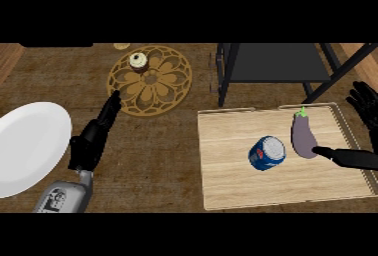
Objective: Pick the can from the tray and place it in the tiered shelf
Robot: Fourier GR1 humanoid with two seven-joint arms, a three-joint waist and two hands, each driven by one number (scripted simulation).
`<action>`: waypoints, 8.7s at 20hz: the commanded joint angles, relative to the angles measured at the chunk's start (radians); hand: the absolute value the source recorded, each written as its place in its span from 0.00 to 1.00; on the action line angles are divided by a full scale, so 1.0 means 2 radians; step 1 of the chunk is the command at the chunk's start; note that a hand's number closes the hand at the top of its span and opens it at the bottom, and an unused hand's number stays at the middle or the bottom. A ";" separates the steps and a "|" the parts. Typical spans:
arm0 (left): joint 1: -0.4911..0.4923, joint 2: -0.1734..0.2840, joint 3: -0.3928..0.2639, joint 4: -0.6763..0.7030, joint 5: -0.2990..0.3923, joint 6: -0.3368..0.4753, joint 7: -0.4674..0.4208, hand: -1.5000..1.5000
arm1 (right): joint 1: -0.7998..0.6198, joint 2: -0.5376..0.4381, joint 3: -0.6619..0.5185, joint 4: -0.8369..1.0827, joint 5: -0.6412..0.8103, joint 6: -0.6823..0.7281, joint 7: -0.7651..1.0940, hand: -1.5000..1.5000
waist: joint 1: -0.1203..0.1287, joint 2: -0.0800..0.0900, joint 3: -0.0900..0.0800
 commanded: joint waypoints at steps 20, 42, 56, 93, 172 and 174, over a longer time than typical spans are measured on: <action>-0.023 -0.017 0.010 0.001 -0.014 -0.009 0.026 0.50 | -0.116 -0.157 0.129 -0.279 0.082 0.164 0.501 0.00 | 0.004 0.001 0.000; -0.015 -0.024 0.043 -0.010 -0.032 -0.039 0.030 0.50 | -0.111 0.008 0.171 -0.285 0.244 0.203 0.556 0.00 | 0.004 0.001 0.000; -0.007 -0.051 0.038 0.009 -0.053 -0.036 -0.002 0.50 | -0.105 0.061 0.187 -0.204 0.324 0.222 0.511 0.00 | 0.004 0.001 0.000; 0.006 -0.043 0.088 -0.020 -0.052 -0.079 0.008 0.50 | -0.032 0.190 0.168 -0.142 0.488 0.293 0.409 1.00 | 0.003 0.001 0.000; -0.004 -0.078 0.064 -0.025 -0.083 -0.062 0.035 0.50 | -0.536 0.202 0.024 0.115 0.812 0.028 0.488 1.00 | 0.008 0.002 0.000; 0.001 -0.071 0.070 -0.007 -0.081 -0.068 0.006 0.50 | -0.559 0.197 0.028 0.141 0.809 0.023 0.456 1.00 | 0.008 0.002 0.000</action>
